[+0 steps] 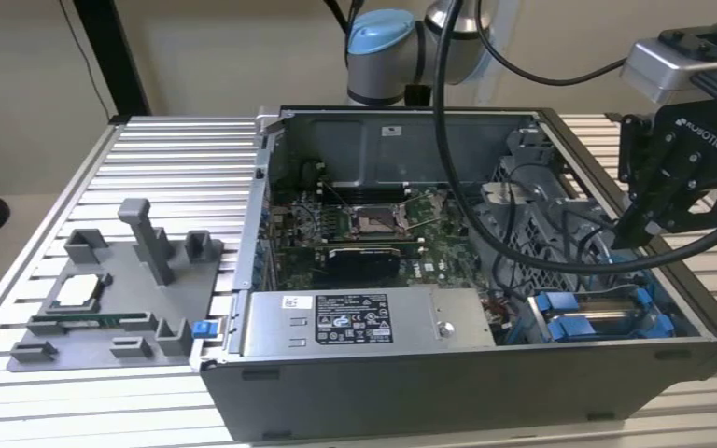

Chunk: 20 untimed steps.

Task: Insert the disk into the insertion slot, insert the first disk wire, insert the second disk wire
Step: 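Insert the first disk wire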

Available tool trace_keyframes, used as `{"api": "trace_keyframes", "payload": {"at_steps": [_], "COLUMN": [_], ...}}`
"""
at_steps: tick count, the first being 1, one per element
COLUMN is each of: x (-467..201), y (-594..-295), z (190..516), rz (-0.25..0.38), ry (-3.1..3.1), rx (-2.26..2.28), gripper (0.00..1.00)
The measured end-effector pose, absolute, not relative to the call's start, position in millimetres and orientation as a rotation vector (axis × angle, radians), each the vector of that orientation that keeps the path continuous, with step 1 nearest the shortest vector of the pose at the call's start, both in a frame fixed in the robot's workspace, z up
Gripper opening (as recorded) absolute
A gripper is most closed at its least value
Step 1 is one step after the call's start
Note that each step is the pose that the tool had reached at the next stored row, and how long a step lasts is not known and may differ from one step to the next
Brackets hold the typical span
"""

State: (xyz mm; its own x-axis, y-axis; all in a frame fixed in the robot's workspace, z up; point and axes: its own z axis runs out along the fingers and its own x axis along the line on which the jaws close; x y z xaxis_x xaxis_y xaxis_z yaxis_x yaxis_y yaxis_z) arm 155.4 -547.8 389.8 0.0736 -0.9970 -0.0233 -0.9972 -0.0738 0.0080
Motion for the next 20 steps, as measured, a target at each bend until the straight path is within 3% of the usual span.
{"api": "trace_keyframes", "payload": {"at_steps": [20], "x": [162], "y": [-572], "z": [388], "rz": [0.069], "ry": [2.144], "rx": [-2.307], "gripper": [0.0]}}
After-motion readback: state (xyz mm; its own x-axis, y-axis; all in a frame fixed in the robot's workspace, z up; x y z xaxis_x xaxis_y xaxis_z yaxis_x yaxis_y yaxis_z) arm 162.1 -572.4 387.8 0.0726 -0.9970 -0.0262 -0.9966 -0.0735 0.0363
